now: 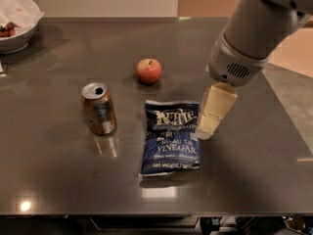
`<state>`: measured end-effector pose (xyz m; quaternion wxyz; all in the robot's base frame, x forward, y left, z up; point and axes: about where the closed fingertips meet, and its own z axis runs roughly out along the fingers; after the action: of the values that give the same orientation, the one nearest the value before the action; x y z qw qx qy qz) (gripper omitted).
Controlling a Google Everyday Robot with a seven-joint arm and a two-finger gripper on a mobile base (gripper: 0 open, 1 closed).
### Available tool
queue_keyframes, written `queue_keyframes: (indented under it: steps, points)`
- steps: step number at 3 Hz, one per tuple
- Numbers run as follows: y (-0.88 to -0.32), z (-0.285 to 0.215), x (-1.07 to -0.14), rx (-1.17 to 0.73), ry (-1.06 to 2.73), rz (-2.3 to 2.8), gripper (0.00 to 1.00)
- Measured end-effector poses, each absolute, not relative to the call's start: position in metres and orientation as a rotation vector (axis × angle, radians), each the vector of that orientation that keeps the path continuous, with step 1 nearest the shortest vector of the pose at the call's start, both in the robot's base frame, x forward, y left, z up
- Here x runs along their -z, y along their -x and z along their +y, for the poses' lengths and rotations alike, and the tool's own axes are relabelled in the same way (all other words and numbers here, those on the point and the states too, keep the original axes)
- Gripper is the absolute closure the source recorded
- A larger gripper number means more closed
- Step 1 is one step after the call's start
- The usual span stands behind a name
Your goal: Pick blue chip bag
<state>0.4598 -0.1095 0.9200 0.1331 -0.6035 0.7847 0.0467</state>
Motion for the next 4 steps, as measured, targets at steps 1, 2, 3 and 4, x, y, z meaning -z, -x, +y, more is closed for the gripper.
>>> queue_keyframes:
  steps: [1,2,3,4]
  points:
    - [-0.457,-0.091,-0.903,-0.14,1.763,2.309,0.0]
    - [-0.454,-0.078,-0.883,-0.128,1.764,2.367,0.0]
    - [-0.45,-0.066,-0.866,-0.138,1.775,2.421,0.0]
    - [-0.445,-0.057,-0.849,-0.153,1.806,2.461,0.0]
